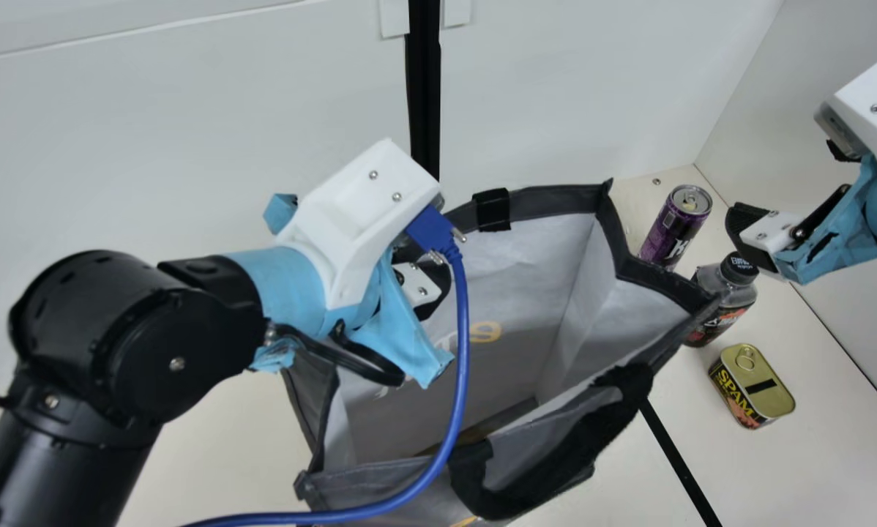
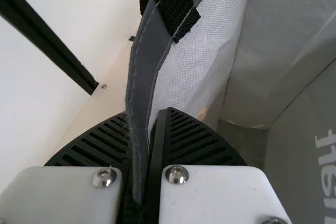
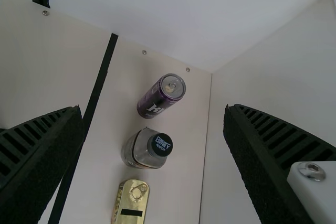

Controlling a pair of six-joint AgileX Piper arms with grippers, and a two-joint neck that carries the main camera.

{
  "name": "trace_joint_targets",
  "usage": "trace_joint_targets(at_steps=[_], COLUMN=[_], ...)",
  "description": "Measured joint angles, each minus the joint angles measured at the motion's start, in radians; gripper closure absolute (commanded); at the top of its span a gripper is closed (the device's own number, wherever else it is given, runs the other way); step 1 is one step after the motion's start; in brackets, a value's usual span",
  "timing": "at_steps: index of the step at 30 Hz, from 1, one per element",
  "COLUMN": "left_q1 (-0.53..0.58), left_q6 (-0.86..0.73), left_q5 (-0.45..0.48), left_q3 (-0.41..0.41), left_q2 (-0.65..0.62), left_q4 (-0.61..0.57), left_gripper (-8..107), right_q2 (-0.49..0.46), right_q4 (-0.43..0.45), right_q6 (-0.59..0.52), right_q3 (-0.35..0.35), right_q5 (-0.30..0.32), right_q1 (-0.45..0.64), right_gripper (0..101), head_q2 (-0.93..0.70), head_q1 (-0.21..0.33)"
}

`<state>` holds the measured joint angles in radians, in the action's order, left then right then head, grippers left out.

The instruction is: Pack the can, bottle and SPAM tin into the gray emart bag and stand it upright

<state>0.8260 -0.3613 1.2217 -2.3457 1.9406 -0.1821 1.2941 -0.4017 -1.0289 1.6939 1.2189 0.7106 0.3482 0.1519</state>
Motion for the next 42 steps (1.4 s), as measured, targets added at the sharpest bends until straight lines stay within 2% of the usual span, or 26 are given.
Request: trace_joint_targets(at_steps=[20,33,42], left_q1=[-0.060,-0.123,-0.147], left_q6=[0.119,0.252,0.367], left_q5=[0.000,-0.001,-0.001], left_q3=[0.057,0.069,0.100], left_q2=[-0.118,-0.184,-0.235], left_q4=[0.090,0.258,0.439], left_gripper=[107,107,107], right_q2=[0.000,0.000,0.000], right_q4=[0.000,0.000,0.000], right_q6=[0.000,0.000,0.000], right_q3=[0.000,0.000,0.000], right_q5=[0.000,0.000,0.000], right_q1=[0.000,0.000,0.000], right_gripper=[6,6,6], head_q2=[0.000,0.000,0.000], head_q1=[0.000,0.000,0.000])
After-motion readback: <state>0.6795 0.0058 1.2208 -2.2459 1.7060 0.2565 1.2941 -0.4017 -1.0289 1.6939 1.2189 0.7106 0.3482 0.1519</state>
